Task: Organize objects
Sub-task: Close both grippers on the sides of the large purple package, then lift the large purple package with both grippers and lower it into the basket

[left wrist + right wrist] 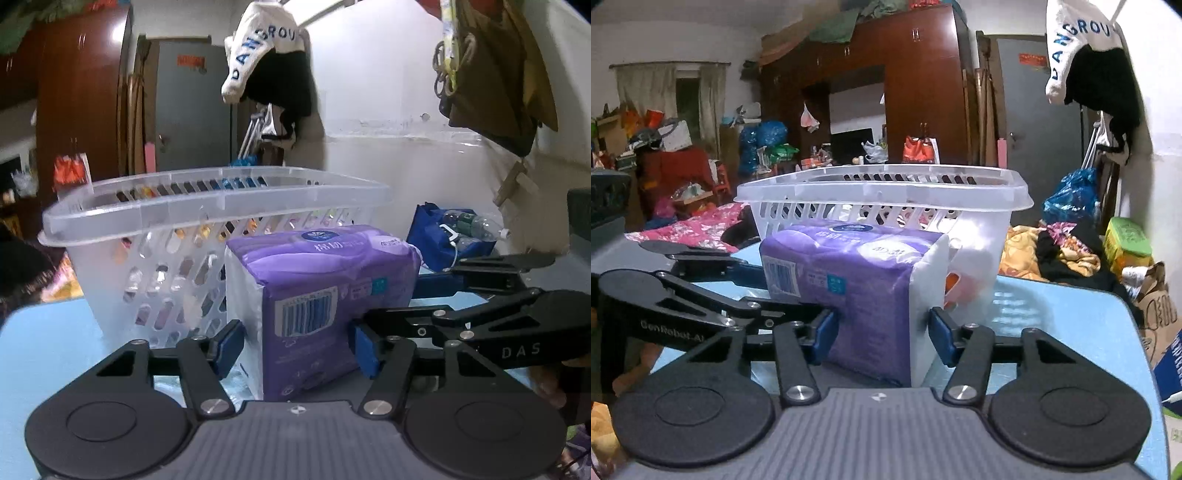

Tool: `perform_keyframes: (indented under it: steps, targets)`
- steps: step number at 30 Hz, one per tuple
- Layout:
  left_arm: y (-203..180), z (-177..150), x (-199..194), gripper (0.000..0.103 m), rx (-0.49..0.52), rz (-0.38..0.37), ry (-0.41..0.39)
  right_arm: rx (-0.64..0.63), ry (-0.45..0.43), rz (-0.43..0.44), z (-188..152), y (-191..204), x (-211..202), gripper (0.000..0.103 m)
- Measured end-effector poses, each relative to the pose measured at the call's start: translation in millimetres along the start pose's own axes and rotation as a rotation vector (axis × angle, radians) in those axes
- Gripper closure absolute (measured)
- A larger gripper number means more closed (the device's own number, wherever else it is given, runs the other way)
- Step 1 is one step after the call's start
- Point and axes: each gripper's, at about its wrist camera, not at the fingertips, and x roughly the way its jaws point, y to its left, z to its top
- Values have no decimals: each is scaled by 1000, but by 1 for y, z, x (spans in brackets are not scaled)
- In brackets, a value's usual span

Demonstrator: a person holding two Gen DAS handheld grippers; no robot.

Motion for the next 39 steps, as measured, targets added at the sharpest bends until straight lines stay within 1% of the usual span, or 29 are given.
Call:
perform_keyframes:
  steps: [3,6,8,13,23,34,39]
  targets:
    - [0,0,-5,40,-7,-6,-20,-23,-27,-34,-1,8,-6,47]
    - [-1,-1,-11,41,-7,-1,-52,-46,-52,-49,0,14,-9,50]
    - [-5,-2,-17,42,1,7,-82,-44,-69,-48,1,16,-12,52]
    - [-4,-7,-37,45,-2,-24,-123,-77,-107,-50,1,25,-27,54]
    - [-11,-9,-80,48,30,-49,-214,-127,-185,-56,10,39,-52,54]
    - [-22,9,-122,50,54,-59,-320,-136,-275,-35,27,43,-74,54]
    - [-19,30,-137,52,68,-52,-376,-152,-305,-17,53,41,-79,54]
